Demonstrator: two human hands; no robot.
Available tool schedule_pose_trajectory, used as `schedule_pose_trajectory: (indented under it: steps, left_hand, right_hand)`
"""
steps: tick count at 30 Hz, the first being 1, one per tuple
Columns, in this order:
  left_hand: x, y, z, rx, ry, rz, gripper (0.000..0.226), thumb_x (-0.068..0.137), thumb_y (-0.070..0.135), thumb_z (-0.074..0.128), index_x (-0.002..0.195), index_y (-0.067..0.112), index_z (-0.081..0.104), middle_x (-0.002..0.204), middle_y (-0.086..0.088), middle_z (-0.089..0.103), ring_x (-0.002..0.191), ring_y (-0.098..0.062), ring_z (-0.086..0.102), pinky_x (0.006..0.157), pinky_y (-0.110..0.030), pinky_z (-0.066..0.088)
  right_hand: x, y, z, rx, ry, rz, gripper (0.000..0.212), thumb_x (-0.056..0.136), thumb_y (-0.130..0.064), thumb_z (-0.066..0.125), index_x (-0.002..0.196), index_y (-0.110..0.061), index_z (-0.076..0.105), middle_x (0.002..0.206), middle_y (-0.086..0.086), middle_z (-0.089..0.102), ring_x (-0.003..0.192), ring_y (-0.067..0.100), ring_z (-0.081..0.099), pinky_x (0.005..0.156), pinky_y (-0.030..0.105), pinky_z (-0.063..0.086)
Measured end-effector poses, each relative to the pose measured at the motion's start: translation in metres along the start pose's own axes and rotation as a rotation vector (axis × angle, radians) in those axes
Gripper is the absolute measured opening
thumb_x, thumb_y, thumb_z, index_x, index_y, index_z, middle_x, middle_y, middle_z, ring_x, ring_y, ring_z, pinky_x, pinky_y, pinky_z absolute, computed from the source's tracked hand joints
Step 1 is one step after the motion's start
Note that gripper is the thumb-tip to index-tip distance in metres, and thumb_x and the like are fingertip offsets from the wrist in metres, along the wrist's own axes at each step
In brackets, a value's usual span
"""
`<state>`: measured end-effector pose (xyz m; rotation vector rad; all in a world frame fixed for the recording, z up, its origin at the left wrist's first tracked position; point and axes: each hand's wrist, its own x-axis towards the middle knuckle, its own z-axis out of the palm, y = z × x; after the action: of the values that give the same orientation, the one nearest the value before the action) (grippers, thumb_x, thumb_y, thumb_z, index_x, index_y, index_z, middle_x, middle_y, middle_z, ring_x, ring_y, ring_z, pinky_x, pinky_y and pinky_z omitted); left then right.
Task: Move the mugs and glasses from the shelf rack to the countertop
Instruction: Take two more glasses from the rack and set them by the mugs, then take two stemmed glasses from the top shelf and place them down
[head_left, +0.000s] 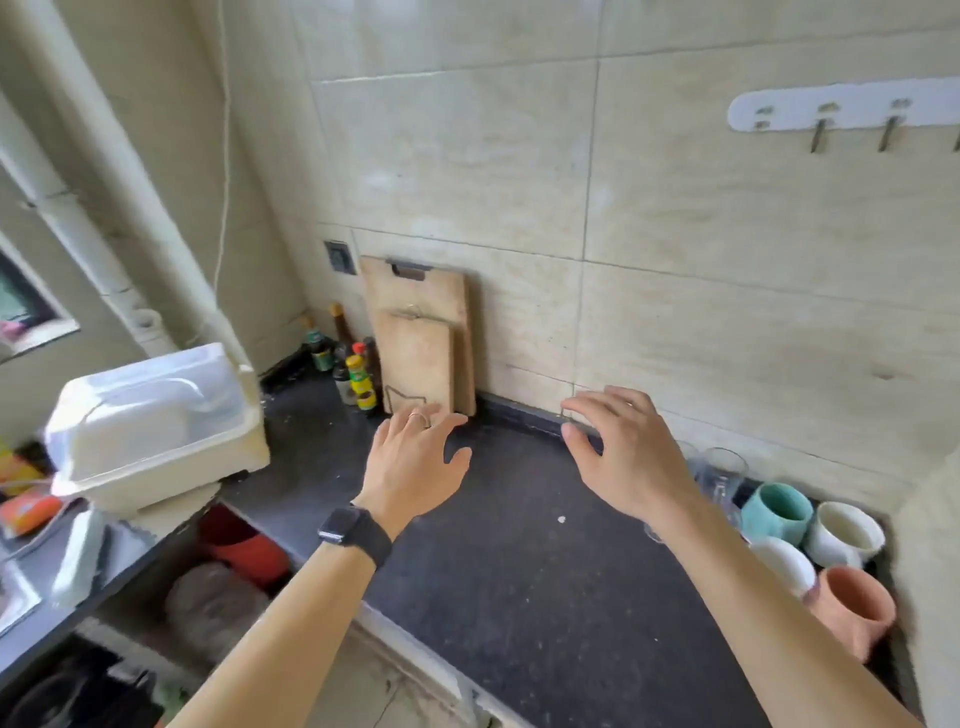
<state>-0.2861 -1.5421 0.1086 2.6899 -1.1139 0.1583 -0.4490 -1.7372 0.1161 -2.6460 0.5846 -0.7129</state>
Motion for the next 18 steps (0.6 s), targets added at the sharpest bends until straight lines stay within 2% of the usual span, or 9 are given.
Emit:
schedule_pose_trajectory:
  steps: [4, 9, 13, 18]
  left_hand:
    - [-0.089, -0.079, -0.061, 0.073, 0.061, -0.248, 0.049, 0.095, 0.051, 0.047, 0.142, 0.041, 0.044, 0.152, 0.003, 0.042, 0.143, -0.022, 0.032, 0.115, -0.039, 0.026]
    - [-0.224, -0.172, -0.13, 0.152, 0.165, -0.531, 0.046, 0.092, 0.049, 0.047, 0.138, 0.044, 0.048, 0.145, 0.007, 0.05, 0.135, -0.021, 0.043, 0.112, -0.04, 0.035]
    - [-0.341, -0.221, -0.174, 0.213, 0.226, -0.741, 0.043, 0.094, 0.047, 0.049, 0.136, 0.041, 0.051, 0.142, 0.01, 0.053, 0.132, -0.019, 0.046, 0.11, -0.038, 0.037]
    - [-0.47, -0.279, -0.231, 0.263, 0.295, -0.96, 0.043, 0.094, 0.046, 0.05, 0.137, 0.04, 0.051, 0.139, 0.007, 0.054, 0.13, -0.02, 0.046, 0.107, -0.038, 0.037]
  right_hand:
    - [0.001, -0.102, 0.035, 0.113, -0.084, -0.221, 0.033, 0.096, -0.037, 0.055, 0.125, -0.026, 0.067, 0.126, -0.01, 0.068, 0.123, 0.023, 0.05, 0.103, 0.038, 0.044]
    - [-0.024, -0.255, 0.075, 0.258, -0.215, -0.518, 0.038, 0.098, -0.036, 0.055, 0.132, -0.024, 0.064, 0.133, -0.006, 0.066, 0.136, 0.019, 0.046, 0.111, 0.036, 0.035]
    - [-0.065, -0.377, 0.093, 0.332, -0.284, -0.729, 0.037, 0.095, -0.037, 0.057, 0.128, -0.023, 0.066, 0.129, -0.003, 0.068, 0.131, 0.02, 0.051, 0.106, 0.038, 0.041]
    - [-0.126, -0.522, 0.112, 0.437, -0.339, -0.949, 0.038, 0.094, -0.039, 0.059, 0.13, -0.028, 0.064, 0.132, -0.005, 0.066, 0.134, 0.018, 0.049, 0.111, 0.038, 0.038]
